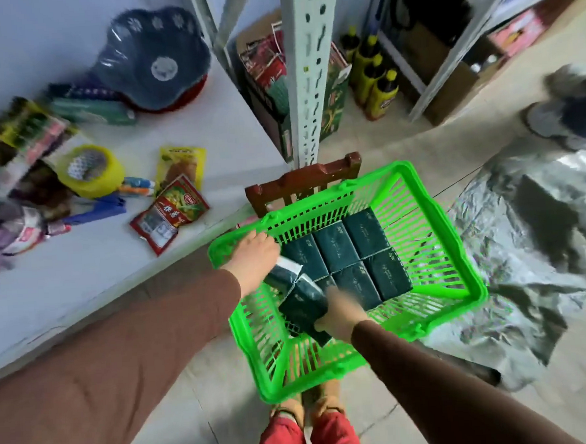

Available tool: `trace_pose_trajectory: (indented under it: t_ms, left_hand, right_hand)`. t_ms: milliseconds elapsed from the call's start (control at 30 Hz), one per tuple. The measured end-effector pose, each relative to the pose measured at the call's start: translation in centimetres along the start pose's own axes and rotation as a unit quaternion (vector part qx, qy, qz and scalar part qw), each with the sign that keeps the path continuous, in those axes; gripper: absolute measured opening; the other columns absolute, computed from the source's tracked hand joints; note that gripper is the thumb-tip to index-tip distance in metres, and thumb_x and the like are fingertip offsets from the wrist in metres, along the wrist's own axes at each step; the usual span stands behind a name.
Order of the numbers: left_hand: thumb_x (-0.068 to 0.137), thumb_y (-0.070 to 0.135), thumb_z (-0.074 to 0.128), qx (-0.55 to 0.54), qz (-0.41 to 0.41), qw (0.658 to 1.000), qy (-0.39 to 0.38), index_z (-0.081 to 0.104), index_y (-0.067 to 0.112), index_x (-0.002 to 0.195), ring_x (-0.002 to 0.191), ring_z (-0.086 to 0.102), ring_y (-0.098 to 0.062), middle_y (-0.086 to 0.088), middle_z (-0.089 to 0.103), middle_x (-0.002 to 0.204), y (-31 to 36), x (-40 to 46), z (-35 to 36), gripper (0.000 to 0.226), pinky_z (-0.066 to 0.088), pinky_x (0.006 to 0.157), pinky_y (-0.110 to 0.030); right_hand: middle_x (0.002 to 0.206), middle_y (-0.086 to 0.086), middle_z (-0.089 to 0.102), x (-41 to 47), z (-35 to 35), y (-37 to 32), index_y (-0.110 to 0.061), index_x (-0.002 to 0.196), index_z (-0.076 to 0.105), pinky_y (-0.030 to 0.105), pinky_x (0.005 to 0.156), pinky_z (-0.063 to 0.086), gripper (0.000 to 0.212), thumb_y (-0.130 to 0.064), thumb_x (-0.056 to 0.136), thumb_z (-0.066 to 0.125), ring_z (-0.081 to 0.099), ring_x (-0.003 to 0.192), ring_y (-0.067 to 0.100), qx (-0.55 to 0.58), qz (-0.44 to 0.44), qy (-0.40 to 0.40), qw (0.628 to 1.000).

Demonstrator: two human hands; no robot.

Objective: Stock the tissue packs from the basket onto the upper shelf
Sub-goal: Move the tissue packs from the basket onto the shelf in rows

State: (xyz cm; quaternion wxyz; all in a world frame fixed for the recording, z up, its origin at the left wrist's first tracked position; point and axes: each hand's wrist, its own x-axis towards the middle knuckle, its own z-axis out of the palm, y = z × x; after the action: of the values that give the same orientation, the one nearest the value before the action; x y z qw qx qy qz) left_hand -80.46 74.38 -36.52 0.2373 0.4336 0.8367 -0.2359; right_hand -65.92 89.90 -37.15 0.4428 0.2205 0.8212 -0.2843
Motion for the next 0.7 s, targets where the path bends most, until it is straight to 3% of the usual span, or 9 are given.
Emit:
trace_pose_trajectory:
  t_ms: [133,233,333,467,567,633,700]
  left_hand:
    - [0.075,0.028,0.076,-0.161,-0.109,0.98,0.041,0.046,0.018,0.129,0.11,0.059,-0.029,-0.007,0.064,0.116,-4.1,-8.3,-7.7,0.063,0.046,0.088,-0.038]
    - [0.072,0.04,0.078,-0.247,-0.171,0.949,0.094,0.047,0.02,0.126,0.105,0.061,-0.029,-0.007,0.065,0.113,-7.2,-16.4,-13.8,0.066,0.043,0.074,-0.034]
    - [0.075,0.047,0.076,-0.279,-0.226,0.924,0.132,0.048,0.019,0.124,0.108,0.059,-0.028,-0.006,0.062,0.115,-10.1,-25.3,-18.9,0.063,0.042,0.075,-0.035]
    - [0.076,0.051,0.075,-0.3,-0.265,0.897,0.186,0.05,0.022,0.118,0.106,0.057,-0.023,0.002,0.059,0.116,-12.1,-35.9,-23.3,0.057,0.043,0.071,-0.033]
    - [0.072,0.05,0.079,-0.323,-0.33,0.857,0.228,0.054,0.029,0.112,0.098,0.06,-0.017,0.009,0.06,0.109,-14.4,-46.4,-25.1,0.051,0.044,0.067,-0.031]
    - [0.069,0.048,0.081,-0.336,-0.377,0.821,0.265,0.056,0.03,0.102,0.081,0.061,-0.011,0.013,0.061,0.098,-16.6,-53.2,-25.4,0.045,0.049,0.058,-0.029]
    - [0.068,0.05,0.082,-0.327,-0.407,0.807,0.275,0.056,0.029,0.099,0.084,0.06,-0.014,0.01,0.062,0.097,-18.5,-59.4,-25.0,0.046,0.05,0.065,-0.03]
  right_hand:
    - [0.104,0.005,0.063,-7.9,-10.1,-1.6,-0.016,0.113,0.05,0.028,0.066,0.038,0.054,-0.031,0.07,0.079,0.062,0.096,0.027,-0.019,-0.106,0.041,0.993]
    - [0.099,0.005,0.064,-14.9,-17.1,-6.4,-0.017,0.113,0.049,0.03,0.066,0.041,0.057,-0.036,0.069,0.08,0.06,0.085,0.024,-0.074,-0.201,0.058,0.975]
    - [0.097,0.002,0.064,-22.8,-22.5,-12.2,-0.022,0.107,0.048,0.036,0.072,0.048,0.057,-0.045,0.067,0.081,0.06,0.086,0.024,-0.129,-0.291,0.068,0.946]
    - [0.091,-0.006,0.067,-32.6,-26.5,-19.3,-0.027,0.107,0.051,0.035,0.073,0.053,0.055,-0.05,0.067,0.081,0.064,0.079,0.015,-0.169,-0.38,0.075,0.906]
    - [0.079,-0.016,0.066,-40.2,-27.2,-27.0,-0.03,0.094,0.054,0.017,0.06,0.048,0.039,-0.04,0.071,0.084,0.062,0.067,-0.003,-0.177,-0.451,0.065,0.872]
    - [0.083,-0.013,0.068,-44.8,-26.4,-32.5,-0.03,0.096,0.057,0.019,0.062,0.052,0.037,-0.039,0.071,0.084,0.066,0.072,0.004,-0.173,-0.5,0.067,0.846]
    - [0.089,-0.002,0.069,-48.1,-24.8,-37.6,-0.027,0.099,0.059,0.031,0.066,0.055,0.04,-0.041,0.071,0.084,0.068,0.077,0.017,-0.182,-0.536,0.067,0.822]
